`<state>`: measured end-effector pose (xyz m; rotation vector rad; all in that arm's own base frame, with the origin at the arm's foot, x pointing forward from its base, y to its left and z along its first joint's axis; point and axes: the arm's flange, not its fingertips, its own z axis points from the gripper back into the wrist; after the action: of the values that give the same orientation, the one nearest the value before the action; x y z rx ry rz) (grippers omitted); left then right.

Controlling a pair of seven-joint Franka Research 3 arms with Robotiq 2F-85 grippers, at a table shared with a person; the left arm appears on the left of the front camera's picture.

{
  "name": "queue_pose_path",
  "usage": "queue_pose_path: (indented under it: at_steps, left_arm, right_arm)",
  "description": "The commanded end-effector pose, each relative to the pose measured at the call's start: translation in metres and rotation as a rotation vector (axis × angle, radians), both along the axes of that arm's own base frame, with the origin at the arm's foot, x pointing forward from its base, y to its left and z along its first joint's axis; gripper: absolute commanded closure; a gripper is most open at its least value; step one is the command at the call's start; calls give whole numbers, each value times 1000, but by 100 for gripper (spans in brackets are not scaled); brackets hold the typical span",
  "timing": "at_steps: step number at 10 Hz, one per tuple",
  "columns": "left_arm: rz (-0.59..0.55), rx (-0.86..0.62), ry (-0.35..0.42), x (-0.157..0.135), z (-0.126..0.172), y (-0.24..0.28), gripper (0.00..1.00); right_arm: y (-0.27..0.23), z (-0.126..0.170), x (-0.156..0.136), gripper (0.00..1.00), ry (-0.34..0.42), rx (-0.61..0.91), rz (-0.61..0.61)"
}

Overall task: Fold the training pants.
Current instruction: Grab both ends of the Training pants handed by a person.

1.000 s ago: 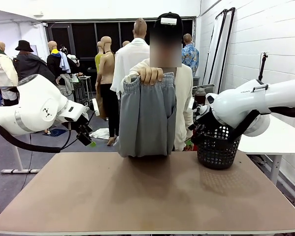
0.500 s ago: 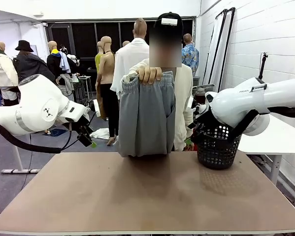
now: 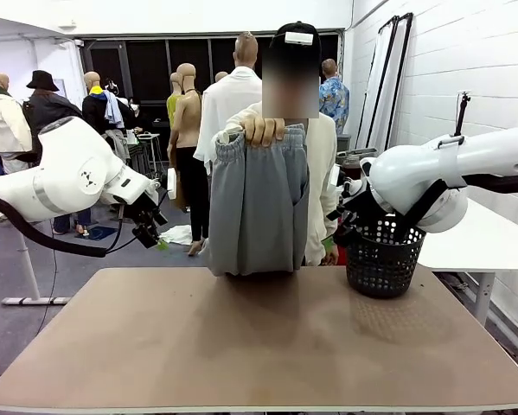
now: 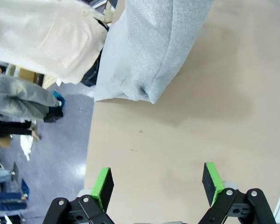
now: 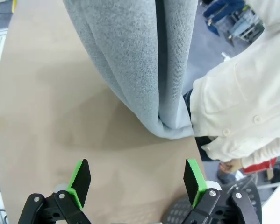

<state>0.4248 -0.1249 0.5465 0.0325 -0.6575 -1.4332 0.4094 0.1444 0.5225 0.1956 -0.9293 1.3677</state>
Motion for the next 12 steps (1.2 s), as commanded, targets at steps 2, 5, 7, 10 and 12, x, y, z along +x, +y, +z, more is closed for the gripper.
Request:
queue_pose_path:
  at_steps: [2, 5, 7, 10, 12]
  left_arm:
    - [-102, -94, -61, 28, 0, 4, 0]
    - [-159, -242, -69, 36, -8, 1, 0]
    - [-218, -320, -79, 38, -12, -3, 0]
    - [-284, -412, -87, 40, -14, -7, 0]
    - [-252, -395, -45, 34, -14, -10, 0]
  right_arm:
    - [-3, -12, 22, 0, -40, 83, 90]
    - [-8, -15, 29, 0, -66, 164, 158]
    - [-6, -16, 33, 0, -81, 212, 169]
    - [-5, -18, 43, 0, -67, 278, 200]
    - [-6, -18, 39, 0, -49, 246, 198]
